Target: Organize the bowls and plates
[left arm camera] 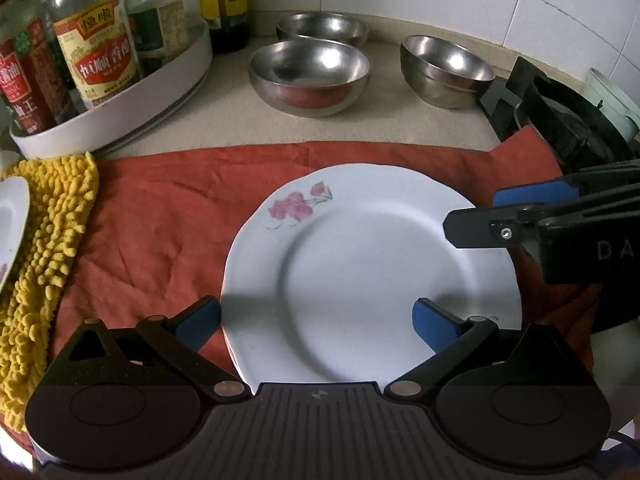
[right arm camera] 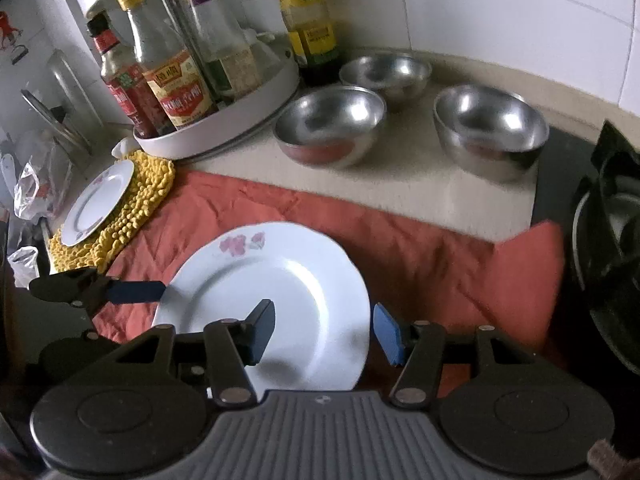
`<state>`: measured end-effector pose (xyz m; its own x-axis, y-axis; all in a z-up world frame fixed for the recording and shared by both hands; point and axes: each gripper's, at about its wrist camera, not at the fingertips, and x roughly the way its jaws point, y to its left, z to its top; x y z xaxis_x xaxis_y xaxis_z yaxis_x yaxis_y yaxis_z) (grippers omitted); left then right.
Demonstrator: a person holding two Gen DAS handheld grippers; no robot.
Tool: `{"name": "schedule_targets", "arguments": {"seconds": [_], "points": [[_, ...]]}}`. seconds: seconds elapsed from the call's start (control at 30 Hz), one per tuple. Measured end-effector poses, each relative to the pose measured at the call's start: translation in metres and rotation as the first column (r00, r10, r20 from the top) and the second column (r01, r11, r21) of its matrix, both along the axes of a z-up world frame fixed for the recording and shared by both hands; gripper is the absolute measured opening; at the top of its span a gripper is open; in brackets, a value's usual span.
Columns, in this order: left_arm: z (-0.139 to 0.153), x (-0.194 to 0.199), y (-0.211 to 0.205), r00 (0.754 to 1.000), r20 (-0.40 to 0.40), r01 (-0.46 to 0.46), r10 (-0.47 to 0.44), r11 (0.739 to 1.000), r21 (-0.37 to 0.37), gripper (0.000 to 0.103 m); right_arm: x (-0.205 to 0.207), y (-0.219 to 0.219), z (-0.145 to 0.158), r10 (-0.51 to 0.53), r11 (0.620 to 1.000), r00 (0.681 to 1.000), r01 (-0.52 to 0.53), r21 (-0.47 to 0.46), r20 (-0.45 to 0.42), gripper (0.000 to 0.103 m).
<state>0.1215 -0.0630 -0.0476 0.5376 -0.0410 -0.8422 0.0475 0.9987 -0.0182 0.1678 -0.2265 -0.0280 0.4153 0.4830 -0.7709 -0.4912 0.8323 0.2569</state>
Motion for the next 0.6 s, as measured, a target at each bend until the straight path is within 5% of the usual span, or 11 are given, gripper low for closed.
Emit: {"name": "schedule_targets", "arguments": {"seconds": [0.6], "points": [[0.007,-0.007,0.037,0.994,0.033,-0.106,0.105,0.994,0.025,0.103,0.004,0.052,0.004,0.125,0.992,0.992,-0.126,0.008,0.015,0.052]]}}
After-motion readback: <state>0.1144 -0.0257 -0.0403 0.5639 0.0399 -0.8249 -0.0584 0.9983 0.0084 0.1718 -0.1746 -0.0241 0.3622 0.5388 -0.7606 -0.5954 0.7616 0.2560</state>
